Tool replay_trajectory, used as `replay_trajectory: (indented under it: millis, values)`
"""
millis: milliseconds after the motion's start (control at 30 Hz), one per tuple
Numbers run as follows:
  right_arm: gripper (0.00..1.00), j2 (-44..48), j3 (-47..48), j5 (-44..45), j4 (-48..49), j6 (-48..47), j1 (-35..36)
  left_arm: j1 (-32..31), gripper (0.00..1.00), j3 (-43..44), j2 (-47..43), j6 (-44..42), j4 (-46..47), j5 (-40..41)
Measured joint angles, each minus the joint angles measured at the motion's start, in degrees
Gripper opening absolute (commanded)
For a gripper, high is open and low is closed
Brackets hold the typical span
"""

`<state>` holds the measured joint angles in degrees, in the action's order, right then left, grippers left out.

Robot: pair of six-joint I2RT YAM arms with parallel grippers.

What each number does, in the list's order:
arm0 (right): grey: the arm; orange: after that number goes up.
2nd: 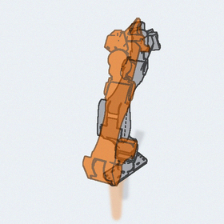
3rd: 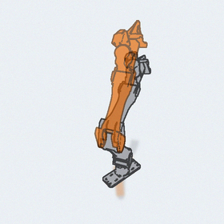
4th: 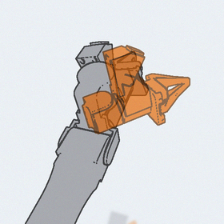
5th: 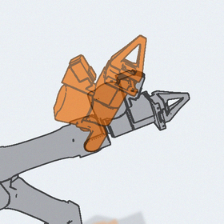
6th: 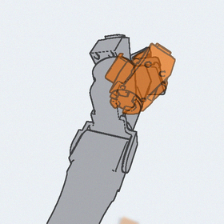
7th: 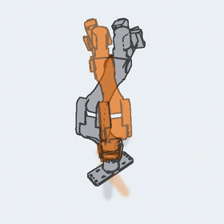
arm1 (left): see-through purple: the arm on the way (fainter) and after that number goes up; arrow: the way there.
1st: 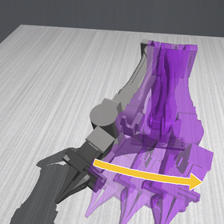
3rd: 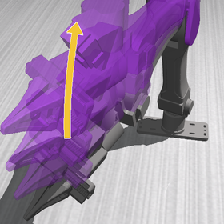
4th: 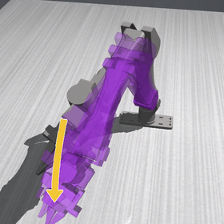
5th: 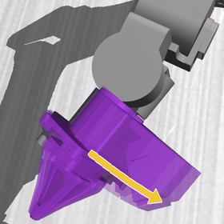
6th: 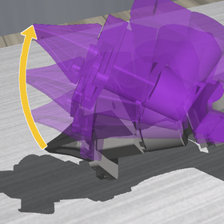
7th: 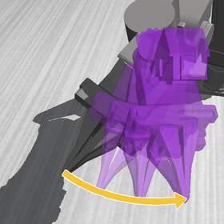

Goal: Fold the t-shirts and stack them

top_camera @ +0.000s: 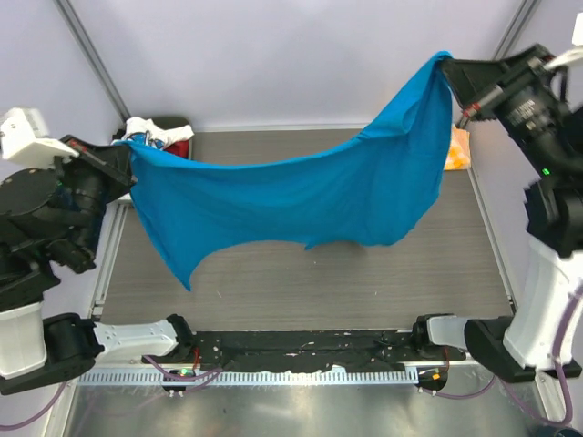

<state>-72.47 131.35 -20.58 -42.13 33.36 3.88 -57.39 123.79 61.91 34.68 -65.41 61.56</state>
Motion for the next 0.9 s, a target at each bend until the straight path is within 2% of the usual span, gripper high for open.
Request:
replay_trajectory:
  millis: [133, 267, 400, 500, 600, 733, 900]
  values:
    - [0.01, -6.34, -3.65, 0.07, 3.08, 1.53, 0.00, 0.22, 0.00, -4.83, 2.08, -5.09, 6.67, 2.34]
    - [0.01, -16.92, -2.86, 0.09, 4.37, 1.73, 0.00, 2.32, 0.00, -8.92, 7.41, -7.82, 12.00, 0.52]
    - [0.01, -25.59, -2.51, 0.09, 4.24, 1.60, 0.00, 5.42, 0.00, -13.77, 13.88, -10.27, 19.10, -6.34]
    - [0.01, -29.35, -2.01, -0.22, 4.42, 1.53, 0.00, 9.16, 0.00, -13.35, 21.11, -11.21, 21.79, -13.40]
    - [0.01, -32.06, 0.02, -0.72, 5.01, 1.53, 0.00, 14.36, 0.00, -9.29, 29.49, -11.32, 22.84, -20.28]
    - [0.01, -37.57, 7.37, -1.44, 6.95, 1.53, 0.00, 23.17, 0.00, -0.02, 41.05, -11.87, 23.45, -30.23]
    - [0.01, -43.76, 13.42, -1.97, 11.61, 1.20, 0.00, 35.34, 0.00, 18.73, 54.01, -13.07, 22.25, -41.18]
